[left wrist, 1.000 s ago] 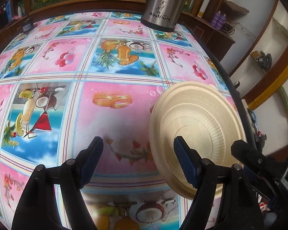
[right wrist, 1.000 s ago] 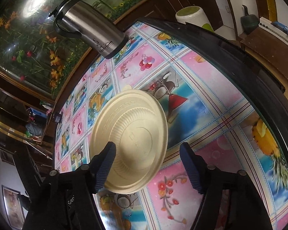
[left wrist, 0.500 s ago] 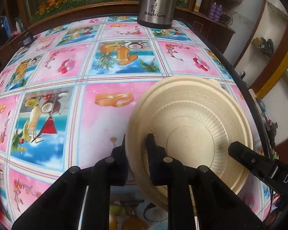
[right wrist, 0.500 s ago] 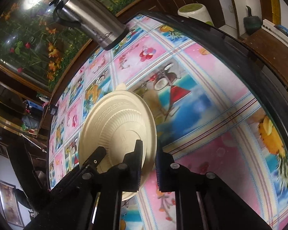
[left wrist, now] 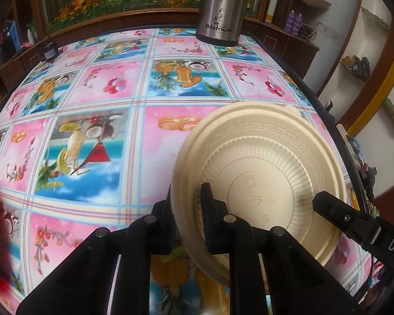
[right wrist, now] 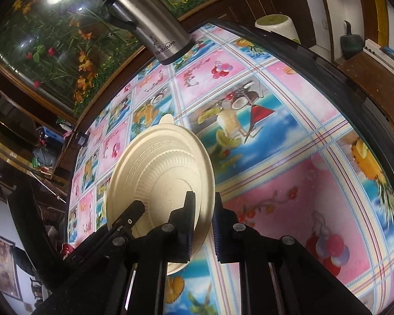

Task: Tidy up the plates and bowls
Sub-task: 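Lift the tan bowl upright and carry it toward the stack with the right tool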

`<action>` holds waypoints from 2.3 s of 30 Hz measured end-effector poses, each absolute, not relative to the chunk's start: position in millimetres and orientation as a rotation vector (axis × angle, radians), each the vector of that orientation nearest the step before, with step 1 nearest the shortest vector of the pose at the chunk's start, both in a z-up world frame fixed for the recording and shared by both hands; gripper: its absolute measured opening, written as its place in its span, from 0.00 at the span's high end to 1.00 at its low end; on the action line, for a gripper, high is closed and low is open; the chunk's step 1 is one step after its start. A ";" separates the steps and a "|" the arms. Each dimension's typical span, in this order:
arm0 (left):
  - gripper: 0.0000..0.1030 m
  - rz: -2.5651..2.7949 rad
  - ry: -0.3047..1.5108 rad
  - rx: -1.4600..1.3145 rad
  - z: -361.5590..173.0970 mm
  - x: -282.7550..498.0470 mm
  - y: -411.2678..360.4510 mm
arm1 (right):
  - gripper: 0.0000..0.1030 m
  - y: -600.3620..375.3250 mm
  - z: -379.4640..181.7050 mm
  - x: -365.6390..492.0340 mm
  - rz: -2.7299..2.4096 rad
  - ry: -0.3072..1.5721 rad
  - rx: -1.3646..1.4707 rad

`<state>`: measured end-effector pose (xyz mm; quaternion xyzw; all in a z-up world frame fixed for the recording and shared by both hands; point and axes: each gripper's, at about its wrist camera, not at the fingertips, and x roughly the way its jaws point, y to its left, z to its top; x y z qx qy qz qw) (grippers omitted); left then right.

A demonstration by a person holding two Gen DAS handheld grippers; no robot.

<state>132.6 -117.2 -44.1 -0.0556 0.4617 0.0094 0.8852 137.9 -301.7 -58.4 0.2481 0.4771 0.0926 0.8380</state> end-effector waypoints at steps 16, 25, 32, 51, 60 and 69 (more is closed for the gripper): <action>0.86 0.050 0.931 -0.155 -34.5 88.2 -76.6 | 0.88 -262.6 -44.2 103.6 0.259 0.998 0.465; 0.86 0.075 0.900 -0.185 -24.6 62.2 -47.9 | 0.88 -235.6 -36.9 88.8 0.307 0.991 0.424; 0.86 0.107 0.876 -0.215 -16.6 42.7 -21.6 | 0.88 -210.7 -28.6 75.5 0.362 0.981 0.393; 0.86 0.172 0.815 -0.273 0.5 5.5 27.0 | 0.88 -157.0 -9.4 56.4 0.486 0.952 0.329; 0.86 0.208 0.790 -0.296 10.2 -8.1 46.5 | 0.89 -137.9 2.1 48.4 0.539 0.930 0.308; 0.86 0.247 0.771 -0.305 20.3 -16.1 61.1 | 0.89 -120.2 12.3 46.5 0.589 0.923 0.295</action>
